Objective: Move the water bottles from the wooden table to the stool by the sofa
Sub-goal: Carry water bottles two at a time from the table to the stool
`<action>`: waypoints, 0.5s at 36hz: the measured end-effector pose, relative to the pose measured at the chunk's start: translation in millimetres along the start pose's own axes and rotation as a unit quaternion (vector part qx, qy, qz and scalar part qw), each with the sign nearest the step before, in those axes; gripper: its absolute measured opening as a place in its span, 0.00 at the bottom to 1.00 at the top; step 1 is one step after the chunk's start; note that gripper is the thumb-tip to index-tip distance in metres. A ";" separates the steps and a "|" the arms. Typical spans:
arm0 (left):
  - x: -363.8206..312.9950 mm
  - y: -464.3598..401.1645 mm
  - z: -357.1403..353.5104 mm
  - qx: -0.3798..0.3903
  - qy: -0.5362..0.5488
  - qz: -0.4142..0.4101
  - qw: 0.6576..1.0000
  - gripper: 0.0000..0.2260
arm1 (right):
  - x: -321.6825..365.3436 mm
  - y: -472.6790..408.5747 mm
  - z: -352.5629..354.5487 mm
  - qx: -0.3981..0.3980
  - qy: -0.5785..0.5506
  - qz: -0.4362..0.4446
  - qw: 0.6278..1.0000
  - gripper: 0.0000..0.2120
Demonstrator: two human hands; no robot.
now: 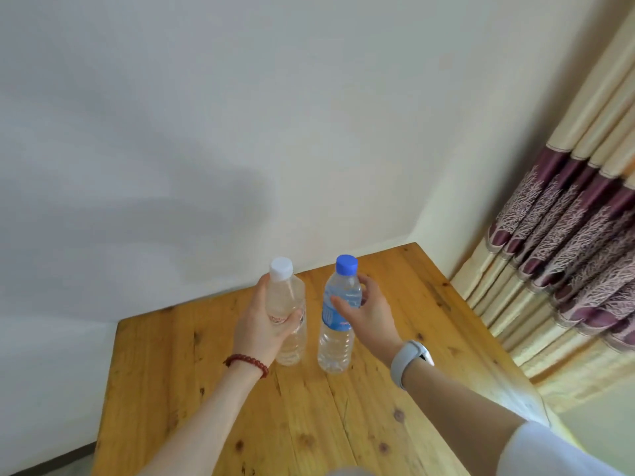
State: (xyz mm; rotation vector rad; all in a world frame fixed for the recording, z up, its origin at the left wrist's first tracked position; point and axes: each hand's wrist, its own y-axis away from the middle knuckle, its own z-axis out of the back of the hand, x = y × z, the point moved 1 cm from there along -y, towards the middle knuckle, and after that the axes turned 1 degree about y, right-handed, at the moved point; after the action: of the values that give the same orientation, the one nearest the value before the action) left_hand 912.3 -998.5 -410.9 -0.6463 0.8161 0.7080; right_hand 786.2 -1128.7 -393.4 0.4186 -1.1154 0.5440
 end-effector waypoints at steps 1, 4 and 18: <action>-11.3 -1.2 4.1 0.006 0.001 -0.011 1.000 0.33 | 4.3 5.6 8.0 -0.003 -0.005 0.006 1.000 0.24; -52.5 -6.8 18.2 0.010 0.016 -0.056 0.998 0.33 | 22.0 24.2 38.0 -0.013 -0.014 0.036 0.999 0.20; -363.6 121.0 51.1 0.030 0.173 -0.294 0.940 0.31 | 134.5 234.1 297.1 -0.264 -0.088 0.196 0.940 0.20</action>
State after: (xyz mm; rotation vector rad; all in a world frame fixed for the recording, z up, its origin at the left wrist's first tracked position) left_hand 662.9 -999.0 -115.5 -0.9194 0.8994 0.0211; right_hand 474.7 -1085.2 -143.8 -0.2369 -1.4742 0.5326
